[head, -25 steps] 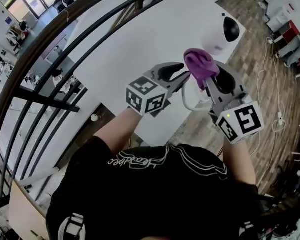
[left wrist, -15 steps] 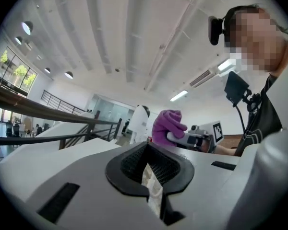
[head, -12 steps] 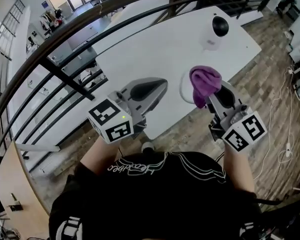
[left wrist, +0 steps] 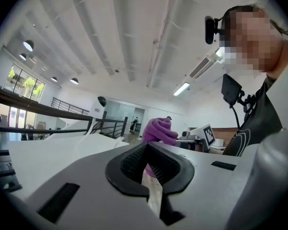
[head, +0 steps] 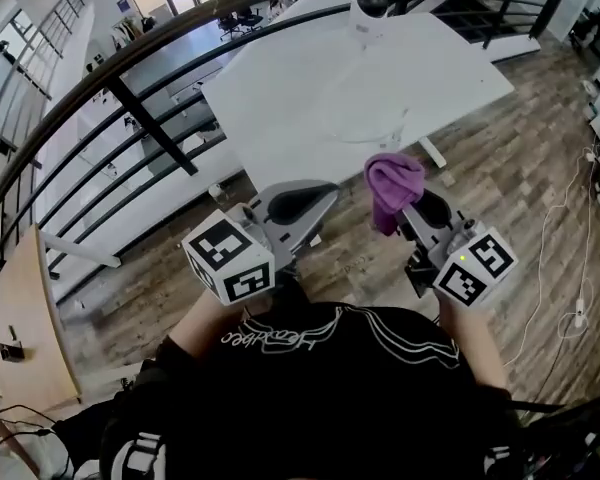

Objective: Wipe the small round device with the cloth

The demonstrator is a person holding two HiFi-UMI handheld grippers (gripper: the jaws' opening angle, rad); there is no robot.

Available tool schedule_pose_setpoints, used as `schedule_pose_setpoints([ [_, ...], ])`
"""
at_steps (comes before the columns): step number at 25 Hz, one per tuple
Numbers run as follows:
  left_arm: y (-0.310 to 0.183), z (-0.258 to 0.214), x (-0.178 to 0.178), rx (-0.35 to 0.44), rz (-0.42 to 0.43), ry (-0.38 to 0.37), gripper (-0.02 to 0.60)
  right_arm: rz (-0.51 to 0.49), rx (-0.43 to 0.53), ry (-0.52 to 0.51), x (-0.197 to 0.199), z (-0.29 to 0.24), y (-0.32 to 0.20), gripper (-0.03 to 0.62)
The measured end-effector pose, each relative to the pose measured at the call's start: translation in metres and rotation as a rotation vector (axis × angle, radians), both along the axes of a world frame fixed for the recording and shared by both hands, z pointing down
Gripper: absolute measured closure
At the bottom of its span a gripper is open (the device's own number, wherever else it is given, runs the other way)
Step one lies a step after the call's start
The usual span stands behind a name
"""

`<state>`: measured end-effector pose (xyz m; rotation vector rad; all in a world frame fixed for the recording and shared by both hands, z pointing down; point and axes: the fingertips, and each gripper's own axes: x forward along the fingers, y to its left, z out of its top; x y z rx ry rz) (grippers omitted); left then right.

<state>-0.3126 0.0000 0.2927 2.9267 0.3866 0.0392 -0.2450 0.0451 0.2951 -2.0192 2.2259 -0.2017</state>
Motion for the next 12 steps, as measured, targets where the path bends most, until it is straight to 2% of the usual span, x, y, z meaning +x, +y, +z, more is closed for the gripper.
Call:
schedule_pose_setpoints([
  [5,0.049,-0.002,-0.021,0.014,-0.015,-0.016,0.574,-0.041,-0.001,-0.019,-0.027,0.001,0.04,0.528],
  [12,0.068,-0.008,-0.042,0.002,-0.041,-0.02,0.574,-0.057,-0.018,-0.02,-0.05,-0.001,0.061,0.528],
])
